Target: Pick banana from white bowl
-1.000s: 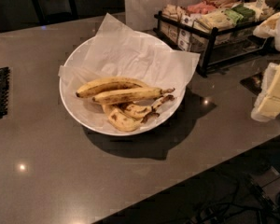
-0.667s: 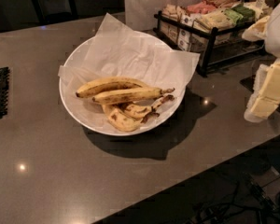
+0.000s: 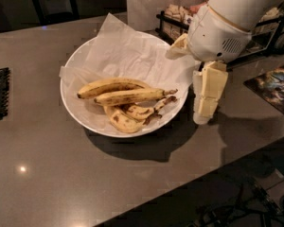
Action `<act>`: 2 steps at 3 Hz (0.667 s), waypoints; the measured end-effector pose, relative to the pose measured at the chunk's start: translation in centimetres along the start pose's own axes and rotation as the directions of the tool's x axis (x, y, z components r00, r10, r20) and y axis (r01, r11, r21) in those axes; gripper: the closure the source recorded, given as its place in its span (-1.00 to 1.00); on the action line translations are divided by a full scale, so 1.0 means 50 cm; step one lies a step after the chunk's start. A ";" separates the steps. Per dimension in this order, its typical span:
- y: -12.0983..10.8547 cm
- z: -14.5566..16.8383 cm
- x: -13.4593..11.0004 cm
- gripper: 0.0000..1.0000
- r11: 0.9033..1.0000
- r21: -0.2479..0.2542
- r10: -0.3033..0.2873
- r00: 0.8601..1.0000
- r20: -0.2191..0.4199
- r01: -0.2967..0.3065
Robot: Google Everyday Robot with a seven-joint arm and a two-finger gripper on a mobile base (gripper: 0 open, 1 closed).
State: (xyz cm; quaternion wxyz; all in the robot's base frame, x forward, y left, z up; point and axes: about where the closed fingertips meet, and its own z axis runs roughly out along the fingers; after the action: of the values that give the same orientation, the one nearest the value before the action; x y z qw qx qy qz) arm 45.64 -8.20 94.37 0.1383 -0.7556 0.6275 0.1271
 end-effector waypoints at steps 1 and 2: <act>-0.014 0.067 -0.078 -1.00 0.984 -0.119 -0.124 0.990 0.073 0.132; -0.039 0.116 -0.129 -1.00 0.970 -0.147 -0.177 0.976 0.125 0.195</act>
Offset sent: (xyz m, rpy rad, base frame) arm -0.0184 0.0925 -0.0467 0.0462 0.2657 0.3959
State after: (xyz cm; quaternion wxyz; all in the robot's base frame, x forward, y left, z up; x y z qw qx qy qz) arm 46.30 0.15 91.45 0.1239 -0.8115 0.5331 0.2047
